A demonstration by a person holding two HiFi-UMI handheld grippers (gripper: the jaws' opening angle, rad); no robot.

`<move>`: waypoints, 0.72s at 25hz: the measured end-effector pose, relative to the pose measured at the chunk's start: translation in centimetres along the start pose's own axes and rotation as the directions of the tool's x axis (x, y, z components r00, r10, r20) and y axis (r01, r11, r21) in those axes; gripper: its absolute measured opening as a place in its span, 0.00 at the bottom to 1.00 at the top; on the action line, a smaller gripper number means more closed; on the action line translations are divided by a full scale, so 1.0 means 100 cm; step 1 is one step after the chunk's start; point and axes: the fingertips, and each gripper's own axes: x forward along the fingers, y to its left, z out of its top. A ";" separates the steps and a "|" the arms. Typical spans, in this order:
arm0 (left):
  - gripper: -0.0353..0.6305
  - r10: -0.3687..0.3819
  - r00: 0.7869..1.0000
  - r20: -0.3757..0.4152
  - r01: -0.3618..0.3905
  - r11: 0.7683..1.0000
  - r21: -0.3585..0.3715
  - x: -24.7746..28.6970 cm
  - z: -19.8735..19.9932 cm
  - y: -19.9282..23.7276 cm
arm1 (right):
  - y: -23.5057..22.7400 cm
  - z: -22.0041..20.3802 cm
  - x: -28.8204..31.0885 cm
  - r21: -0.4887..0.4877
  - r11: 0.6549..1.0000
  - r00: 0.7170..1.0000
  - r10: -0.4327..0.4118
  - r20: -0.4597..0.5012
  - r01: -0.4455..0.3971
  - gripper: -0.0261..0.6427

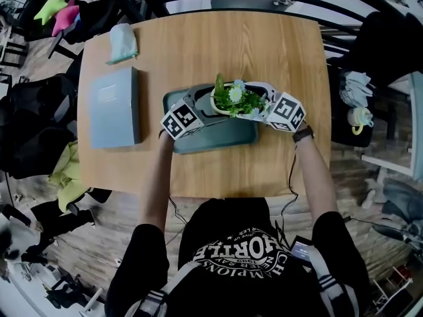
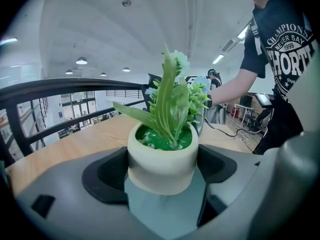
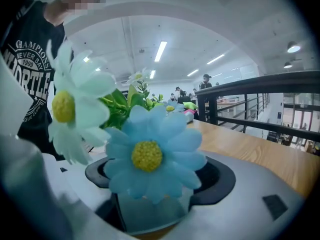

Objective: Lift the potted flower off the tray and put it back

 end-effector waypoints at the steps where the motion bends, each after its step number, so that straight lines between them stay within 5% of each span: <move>1: 0.73 0.002 1.000 0.001 -0.002 1.000 -0.001 -0.002 0.003 -0.002 | 0.002 0.003 -0.002 0.000 1.000 1.000 0.000 0.002 0.000 0.66; 18: 0.73 0.008 0.999 0.035 -0.008 1.000 0.006 -0.049 0.053 -0.062 | 0.072 0.054 -0.036 -0.017 1.000 1.000 -0.022 0.003 0.022 0.66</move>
